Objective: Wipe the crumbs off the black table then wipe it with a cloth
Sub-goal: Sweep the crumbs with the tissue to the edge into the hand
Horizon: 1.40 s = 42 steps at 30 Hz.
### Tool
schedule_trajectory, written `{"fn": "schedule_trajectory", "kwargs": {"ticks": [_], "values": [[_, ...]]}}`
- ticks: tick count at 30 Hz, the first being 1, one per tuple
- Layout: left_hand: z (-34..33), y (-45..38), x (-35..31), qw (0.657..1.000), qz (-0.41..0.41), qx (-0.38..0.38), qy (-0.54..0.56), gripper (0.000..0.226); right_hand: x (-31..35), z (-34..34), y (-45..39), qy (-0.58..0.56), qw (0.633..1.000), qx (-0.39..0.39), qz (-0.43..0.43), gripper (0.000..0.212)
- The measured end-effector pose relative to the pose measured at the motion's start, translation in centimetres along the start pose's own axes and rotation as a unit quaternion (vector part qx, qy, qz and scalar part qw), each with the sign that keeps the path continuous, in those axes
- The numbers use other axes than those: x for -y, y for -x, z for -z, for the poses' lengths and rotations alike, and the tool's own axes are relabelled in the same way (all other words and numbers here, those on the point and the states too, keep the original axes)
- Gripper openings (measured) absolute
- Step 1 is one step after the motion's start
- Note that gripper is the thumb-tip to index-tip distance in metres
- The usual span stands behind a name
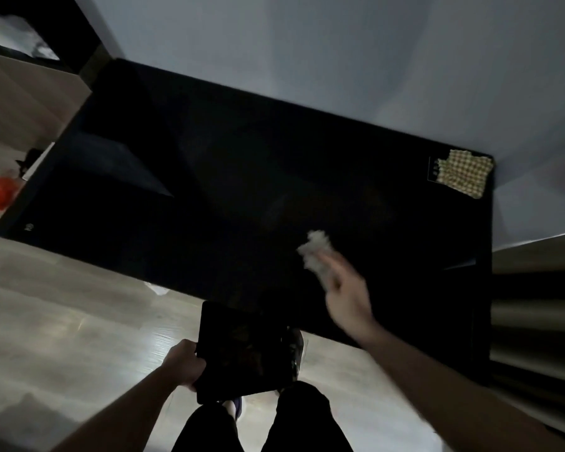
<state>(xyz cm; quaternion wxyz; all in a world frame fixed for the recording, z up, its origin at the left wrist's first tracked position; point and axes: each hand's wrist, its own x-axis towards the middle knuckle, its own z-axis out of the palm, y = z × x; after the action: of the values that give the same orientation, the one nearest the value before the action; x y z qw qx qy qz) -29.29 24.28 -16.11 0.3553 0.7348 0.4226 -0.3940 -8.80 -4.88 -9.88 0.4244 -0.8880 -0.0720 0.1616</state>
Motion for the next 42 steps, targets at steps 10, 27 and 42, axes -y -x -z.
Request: {"fn": "schedule_trajectory", "kwargs": {"ticks": [10,27,42], "values": [[-2.0,-0.1,-1.0,0.997,0.039,0.01,0.069,0.032,-10.3,12.0,-17.5,0.257,0.962,-0.013,-0.094,0.075],[-4.6,1.3,-2.7,0.992,0.073,-0.001,0.101,0.037,2.4,-8.2,-12.0,0.238,0.928,0.194,0.209,0.09],[-5.7,1.1,-2.6,0.998,0.029,0.033,0.05,0.04,-7.0,2.0,8.5,-0.111,0.981,0.158,0.0,0.051]]}}
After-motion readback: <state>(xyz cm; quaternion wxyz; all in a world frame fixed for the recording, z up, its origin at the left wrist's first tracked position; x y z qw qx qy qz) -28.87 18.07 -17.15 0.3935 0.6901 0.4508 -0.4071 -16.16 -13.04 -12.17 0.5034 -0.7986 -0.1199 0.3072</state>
